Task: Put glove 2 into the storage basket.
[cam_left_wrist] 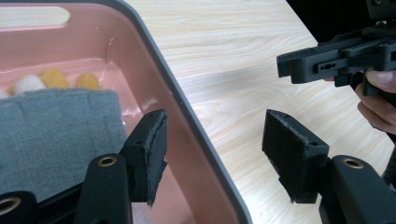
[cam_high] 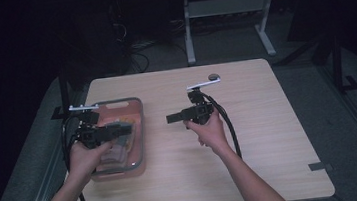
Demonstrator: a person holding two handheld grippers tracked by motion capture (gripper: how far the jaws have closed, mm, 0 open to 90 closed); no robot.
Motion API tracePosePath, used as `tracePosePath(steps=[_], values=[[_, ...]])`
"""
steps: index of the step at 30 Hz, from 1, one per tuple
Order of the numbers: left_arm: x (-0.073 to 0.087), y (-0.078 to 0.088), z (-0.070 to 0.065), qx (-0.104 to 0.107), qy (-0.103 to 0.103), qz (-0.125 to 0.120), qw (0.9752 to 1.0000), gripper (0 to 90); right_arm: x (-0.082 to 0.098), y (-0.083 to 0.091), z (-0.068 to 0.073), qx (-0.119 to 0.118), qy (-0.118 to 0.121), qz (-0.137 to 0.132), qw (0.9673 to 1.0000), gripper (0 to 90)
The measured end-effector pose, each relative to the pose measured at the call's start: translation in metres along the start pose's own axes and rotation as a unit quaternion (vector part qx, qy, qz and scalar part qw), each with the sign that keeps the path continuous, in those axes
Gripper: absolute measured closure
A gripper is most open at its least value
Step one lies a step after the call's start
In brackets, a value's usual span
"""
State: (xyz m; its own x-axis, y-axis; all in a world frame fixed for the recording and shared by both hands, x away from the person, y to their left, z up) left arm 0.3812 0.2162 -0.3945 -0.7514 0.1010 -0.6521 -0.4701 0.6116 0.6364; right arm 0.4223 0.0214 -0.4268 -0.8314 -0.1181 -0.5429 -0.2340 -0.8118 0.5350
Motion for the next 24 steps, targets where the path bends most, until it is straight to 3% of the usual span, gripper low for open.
tracePosePath(steps=[15,24], values=[[-0.004,-0.010,-0.017,0.025,-0.005,-0.007,0.9997,35.6,0.005,0.016,-0.012,0.011,-0.007,-0.005,0.9999,58.6],[-0.008,-0.019,-0.033,0.049,-0.023,-0.010,0.9985,32.5,0.007,0.026,-0.019,0.012,-0.012,-0.012,0.9998,57.3]])
Point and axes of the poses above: each handheld gripper's, and its own axes: y roughly backward along the jaws, x roughly out of its underside, z roughly to its left, the point moved 9 cm from there along -y, roughly forward along the jaws
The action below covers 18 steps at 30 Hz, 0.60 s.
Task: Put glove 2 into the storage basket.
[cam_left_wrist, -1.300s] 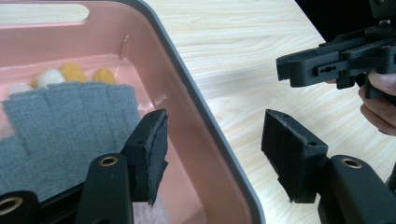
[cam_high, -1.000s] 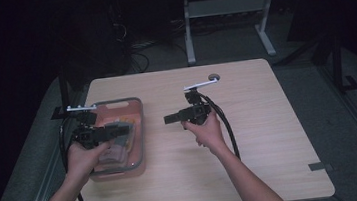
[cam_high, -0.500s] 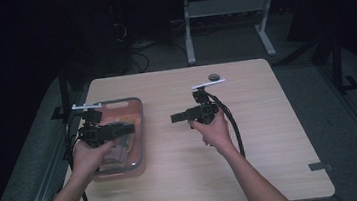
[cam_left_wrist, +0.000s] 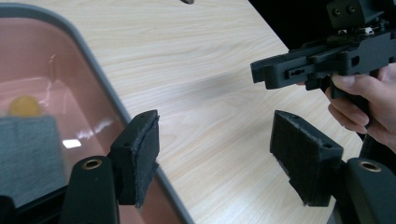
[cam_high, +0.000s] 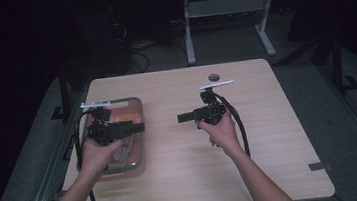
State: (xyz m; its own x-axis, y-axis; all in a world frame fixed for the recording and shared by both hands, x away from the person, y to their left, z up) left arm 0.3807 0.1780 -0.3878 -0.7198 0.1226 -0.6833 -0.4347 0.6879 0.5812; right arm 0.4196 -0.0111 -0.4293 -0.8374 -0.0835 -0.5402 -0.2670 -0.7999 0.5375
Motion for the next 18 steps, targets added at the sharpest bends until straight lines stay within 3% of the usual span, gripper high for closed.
tracePosePath(steps=[7,18], values=[[0.000,-0.009,-0.011,0.009,-0.012,0.005,0.9999,29.2,0.002,0.008,-0.006,0.005,-0.004,-0.005,1.0000,55.7],[-0.001,-0.021,-0.022,0.018,-0.014,0.006,0.9997,27.1,0.006,0.021,-0.015,0.010,-0.008,-0.004,0.9999,52.5]])
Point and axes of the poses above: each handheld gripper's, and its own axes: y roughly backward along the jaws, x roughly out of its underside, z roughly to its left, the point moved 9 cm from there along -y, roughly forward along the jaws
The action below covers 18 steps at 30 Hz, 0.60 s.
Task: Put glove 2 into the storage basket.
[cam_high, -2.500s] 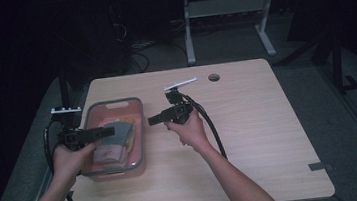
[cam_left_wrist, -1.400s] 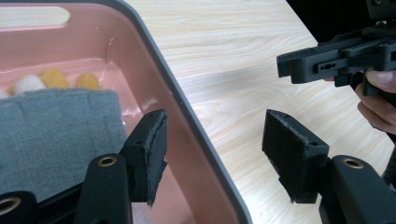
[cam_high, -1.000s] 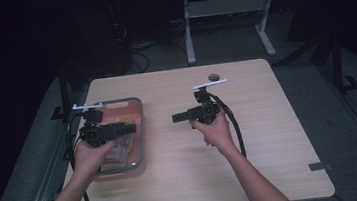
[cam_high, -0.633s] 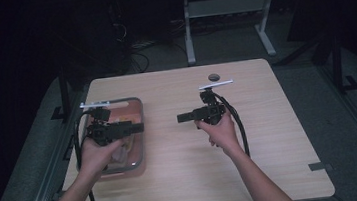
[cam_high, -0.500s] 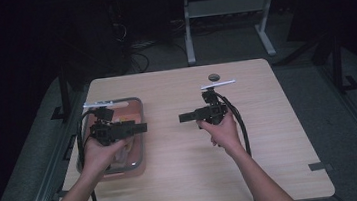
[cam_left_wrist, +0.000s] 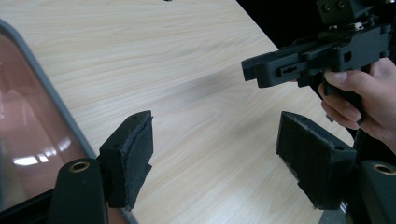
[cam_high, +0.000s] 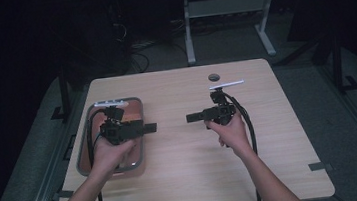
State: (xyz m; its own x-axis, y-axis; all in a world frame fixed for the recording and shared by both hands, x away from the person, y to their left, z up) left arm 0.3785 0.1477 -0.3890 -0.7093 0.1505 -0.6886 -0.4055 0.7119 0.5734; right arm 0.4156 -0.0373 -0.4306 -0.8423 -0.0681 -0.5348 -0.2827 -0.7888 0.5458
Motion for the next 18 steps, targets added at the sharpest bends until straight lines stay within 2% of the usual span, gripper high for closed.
tracePosePath(steps=[18], values=[[-0.001,-0.019,-0.024,0.027,-0.012,0.007,0.9995,27.1,0.011,0.019,-0.019,0.005,-0.011,-0.003,0.9999,49.4]])
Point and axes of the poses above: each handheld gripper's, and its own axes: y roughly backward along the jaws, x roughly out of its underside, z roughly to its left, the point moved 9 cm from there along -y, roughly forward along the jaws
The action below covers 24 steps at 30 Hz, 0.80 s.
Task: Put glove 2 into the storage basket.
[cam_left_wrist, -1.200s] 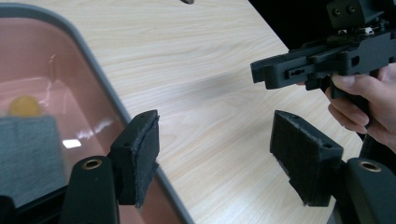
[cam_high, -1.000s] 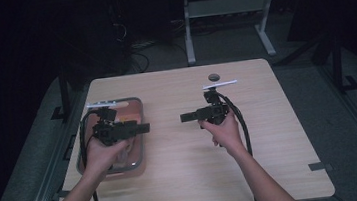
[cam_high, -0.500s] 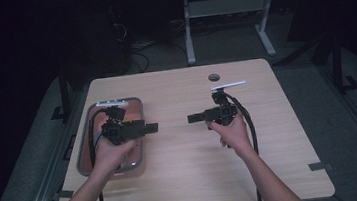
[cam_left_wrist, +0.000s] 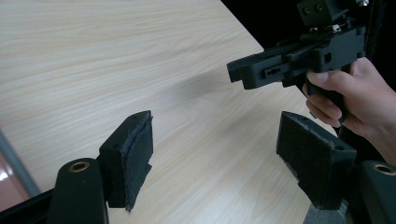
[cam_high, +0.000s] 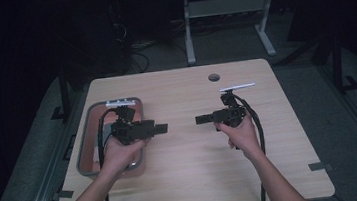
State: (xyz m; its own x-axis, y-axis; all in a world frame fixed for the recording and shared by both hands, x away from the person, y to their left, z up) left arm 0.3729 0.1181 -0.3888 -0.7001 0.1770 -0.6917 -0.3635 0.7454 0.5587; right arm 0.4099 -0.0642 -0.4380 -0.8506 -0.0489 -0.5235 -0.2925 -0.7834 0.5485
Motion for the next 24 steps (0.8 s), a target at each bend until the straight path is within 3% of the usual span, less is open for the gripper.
tracePosePath(steps=[24], values=[[0.005,-0.025,-0.029,0.033,-0.022,0.015,0.9991,26.8,0.020,0.025,-0.034,0.010,-0.039,-0.012,0.9991,45.9]])
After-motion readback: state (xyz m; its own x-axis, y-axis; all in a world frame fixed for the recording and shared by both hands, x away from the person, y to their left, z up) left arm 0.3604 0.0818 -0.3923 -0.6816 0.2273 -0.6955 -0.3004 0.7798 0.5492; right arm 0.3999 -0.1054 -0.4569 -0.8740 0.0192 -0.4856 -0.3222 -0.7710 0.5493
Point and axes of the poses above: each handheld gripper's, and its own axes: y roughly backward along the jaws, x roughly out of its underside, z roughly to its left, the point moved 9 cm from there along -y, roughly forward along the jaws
